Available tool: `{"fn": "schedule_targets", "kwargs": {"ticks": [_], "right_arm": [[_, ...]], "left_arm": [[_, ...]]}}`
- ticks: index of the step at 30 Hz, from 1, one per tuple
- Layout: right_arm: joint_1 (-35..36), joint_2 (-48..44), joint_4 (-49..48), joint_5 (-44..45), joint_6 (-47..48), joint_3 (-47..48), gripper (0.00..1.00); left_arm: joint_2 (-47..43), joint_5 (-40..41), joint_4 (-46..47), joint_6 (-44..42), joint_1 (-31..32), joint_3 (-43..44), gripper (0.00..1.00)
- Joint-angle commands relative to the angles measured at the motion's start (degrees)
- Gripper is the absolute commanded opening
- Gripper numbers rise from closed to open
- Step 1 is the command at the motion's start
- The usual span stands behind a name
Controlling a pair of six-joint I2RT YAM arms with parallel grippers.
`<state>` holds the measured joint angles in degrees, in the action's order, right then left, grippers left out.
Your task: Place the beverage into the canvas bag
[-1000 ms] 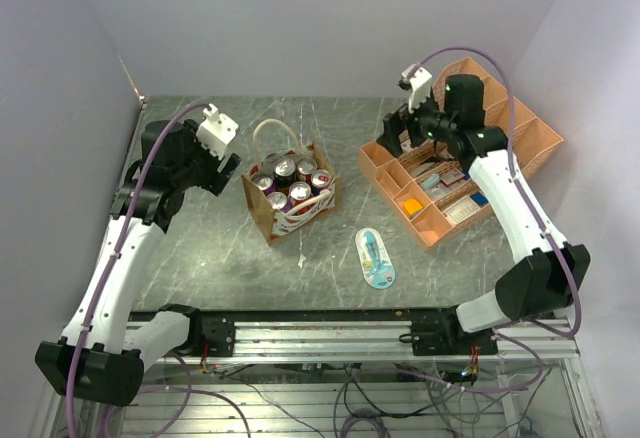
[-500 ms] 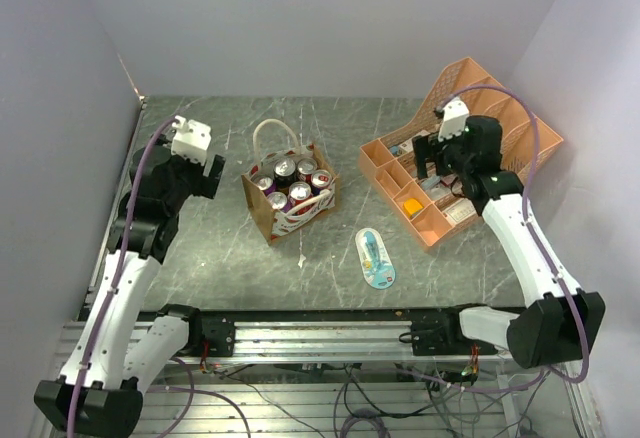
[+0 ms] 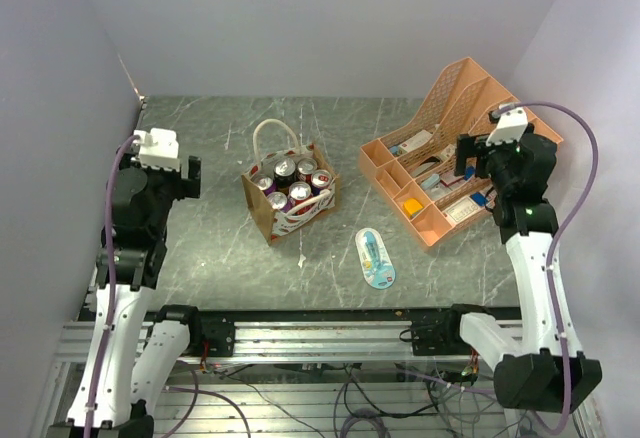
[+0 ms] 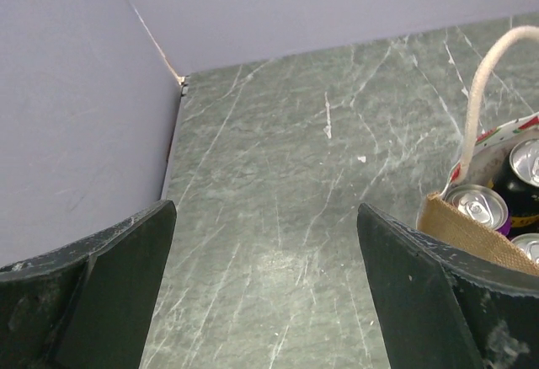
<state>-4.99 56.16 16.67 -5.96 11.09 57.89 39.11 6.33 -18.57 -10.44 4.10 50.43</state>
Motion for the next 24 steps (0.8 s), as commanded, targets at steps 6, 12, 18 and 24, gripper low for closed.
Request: {"fn": "schedule_targets", "kwargs": {"ticks": [6, 12, 18, 24], "right_arm": [[-2.8, -7.46, -2.07, -3.03, -2.66, -4.86, 1.0], [-3.24, -12.75, 2.54, -10.71, 0.05, -5.67, 1.0], [-3.92, -13.73, 4.51, -14.83, 1.69, -5.2, 1.0], [-4.06, -12.75, 3.23, -8.61, 1.74, -5.79, 1.0]], "left_arm": [[-5.66, -1.97, 3.37, 2.81, -2.92, -2.14, 0.99], [-9.1, -3.72, 1.83, 3.81, -3.21, -2.29, 0.99], [-9.55, -8.19, -1.44, 2.37, -3.22, -1.65, 0.99], [-10.21, -5.75, -1.52, 1.67, -3.22, -1.97, 0.99]]}}
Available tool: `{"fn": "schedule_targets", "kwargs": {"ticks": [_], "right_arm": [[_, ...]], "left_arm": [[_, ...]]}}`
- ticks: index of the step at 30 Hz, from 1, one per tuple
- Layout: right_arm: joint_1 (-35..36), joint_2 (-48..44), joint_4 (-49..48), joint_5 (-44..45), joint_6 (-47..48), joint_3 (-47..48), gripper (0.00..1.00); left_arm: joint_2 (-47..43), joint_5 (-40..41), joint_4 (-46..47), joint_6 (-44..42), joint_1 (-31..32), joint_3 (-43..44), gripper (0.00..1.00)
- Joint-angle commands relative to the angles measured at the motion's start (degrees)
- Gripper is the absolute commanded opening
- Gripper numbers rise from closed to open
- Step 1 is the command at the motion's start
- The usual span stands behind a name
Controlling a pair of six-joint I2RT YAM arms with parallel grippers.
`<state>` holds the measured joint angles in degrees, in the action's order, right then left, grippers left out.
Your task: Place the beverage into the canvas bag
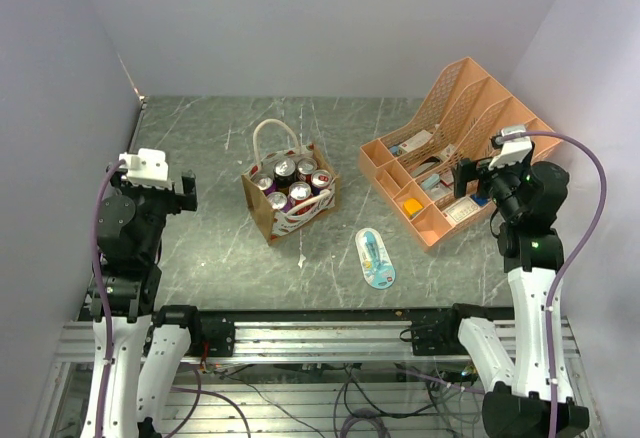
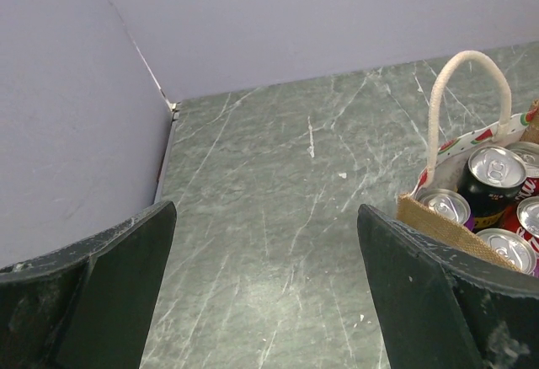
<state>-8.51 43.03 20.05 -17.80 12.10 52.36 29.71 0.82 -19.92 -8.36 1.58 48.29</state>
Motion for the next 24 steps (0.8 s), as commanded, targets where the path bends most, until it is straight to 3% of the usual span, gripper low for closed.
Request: {"fn": "schedule_targets", "kwargs": {"ticks": [1, 24], "right_arm": [[-0.58, 0.3, -0.19, 3.64, 0.8, -0.24, 1.0], [-0.41, 0.05, -0.29, 6.29, 1.33, -0.17, 1.0]], "left_arm": [[-0.75, -0.46, -0.39, -0.38, -0.71, 0.26, 0.99], [-1.15, -1.37, -1.9, 0.01, -2.46, 1.22, 0.99]]}}
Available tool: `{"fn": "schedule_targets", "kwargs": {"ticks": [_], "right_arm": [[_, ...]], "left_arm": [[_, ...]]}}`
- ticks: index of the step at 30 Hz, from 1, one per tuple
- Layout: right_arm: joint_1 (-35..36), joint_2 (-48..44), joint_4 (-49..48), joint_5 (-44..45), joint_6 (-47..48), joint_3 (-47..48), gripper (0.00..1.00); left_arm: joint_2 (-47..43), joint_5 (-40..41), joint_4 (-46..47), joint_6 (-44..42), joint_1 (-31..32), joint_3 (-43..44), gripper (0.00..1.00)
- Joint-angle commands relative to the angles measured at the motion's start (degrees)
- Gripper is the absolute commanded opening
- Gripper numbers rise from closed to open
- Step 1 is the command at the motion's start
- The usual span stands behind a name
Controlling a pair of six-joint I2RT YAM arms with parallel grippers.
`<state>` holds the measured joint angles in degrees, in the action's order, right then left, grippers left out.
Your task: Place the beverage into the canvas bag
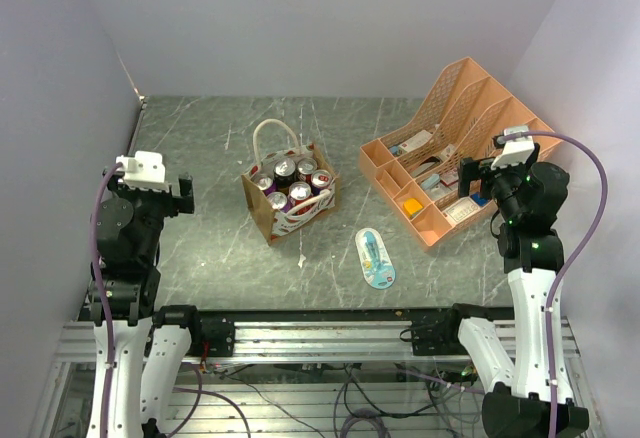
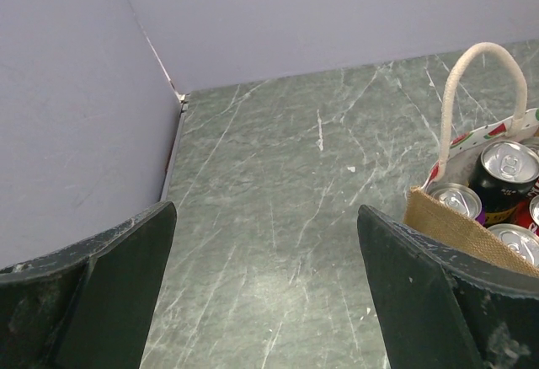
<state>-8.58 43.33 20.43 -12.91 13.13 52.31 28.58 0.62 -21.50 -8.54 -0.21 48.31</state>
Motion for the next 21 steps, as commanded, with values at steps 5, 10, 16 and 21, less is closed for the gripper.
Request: {"fn": "schedule_targets", "kwargs": {"ticks": [5, 10, 16, 21], "right_arm": [[-0.39, -0.5, -0.52, 1.63, 0.82, -0.12, 1.0], [-0.56, -0.7, -0.36, 1.63, 1.18, -0.11, 1.0], [-0.4, -0.19, -0.19, 1.48, 1.31, 0.07, 1.0], [0.02, -0.16, -0.13, 1.99, 1.46, 0.07, 1.0]], "left_arm": [[-0.31, -1.45, -0.31, 0.1, -0.67, 1.14, 0.99], [-0.19, -1.36, -0.14, -0.07, -0.66, 0.91, 0.99], [-0.05, -1.33, -0.3, -0.12, -0.67, 0.97, 0.99], [0.41, -1.3, -0.32, -0.17, -0.72, 0.96, 0.99]]}}
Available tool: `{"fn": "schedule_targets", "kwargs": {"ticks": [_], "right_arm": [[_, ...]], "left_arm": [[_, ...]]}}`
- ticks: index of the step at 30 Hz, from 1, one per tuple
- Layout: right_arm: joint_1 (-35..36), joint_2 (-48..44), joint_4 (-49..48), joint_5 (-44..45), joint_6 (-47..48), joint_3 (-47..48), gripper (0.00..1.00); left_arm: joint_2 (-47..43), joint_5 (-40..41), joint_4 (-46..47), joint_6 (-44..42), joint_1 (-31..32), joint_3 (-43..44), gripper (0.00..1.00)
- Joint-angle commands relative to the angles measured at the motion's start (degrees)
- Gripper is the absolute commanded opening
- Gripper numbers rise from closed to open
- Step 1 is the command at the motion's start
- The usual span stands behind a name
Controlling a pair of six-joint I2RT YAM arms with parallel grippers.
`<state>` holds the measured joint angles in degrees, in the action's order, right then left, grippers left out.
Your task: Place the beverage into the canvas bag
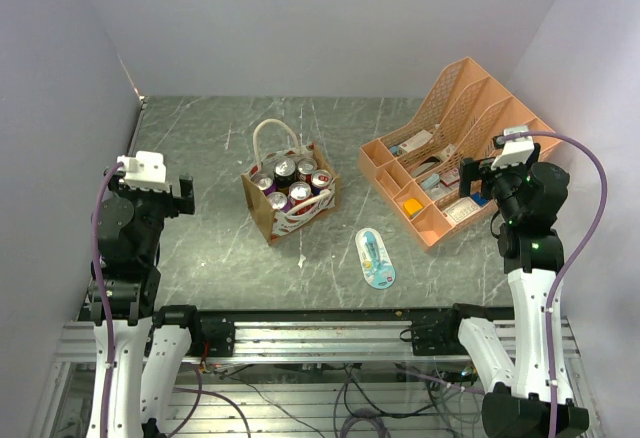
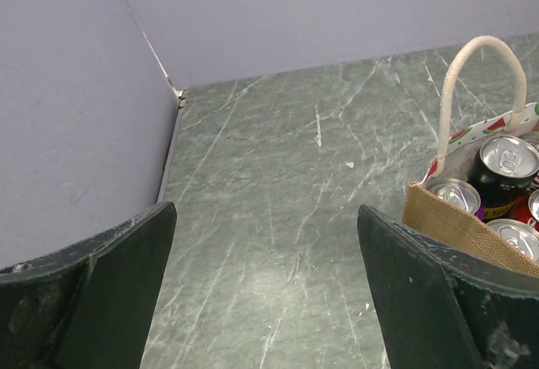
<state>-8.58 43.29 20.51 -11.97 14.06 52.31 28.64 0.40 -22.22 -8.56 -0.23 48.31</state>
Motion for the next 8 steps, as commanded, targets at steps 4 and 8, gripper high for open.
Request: {"fn": "schedule_targets", "kwargs": {"ticks": [4, 8], "right_arm": [[0.42, -0.29, -0.3, 1.7, 0.52, 0.07, 1.0], [0.57, -0.27, -0.31, 1.92, 0.38, 0.14, 1.0]], "left_arm": [[0.48, -1.03, 0.35, -0.19, -0.65, 0.99, 0.99], [0.42, -1.07, 0.42, -0.14, -0.83, 0.91, 0.99]]}}
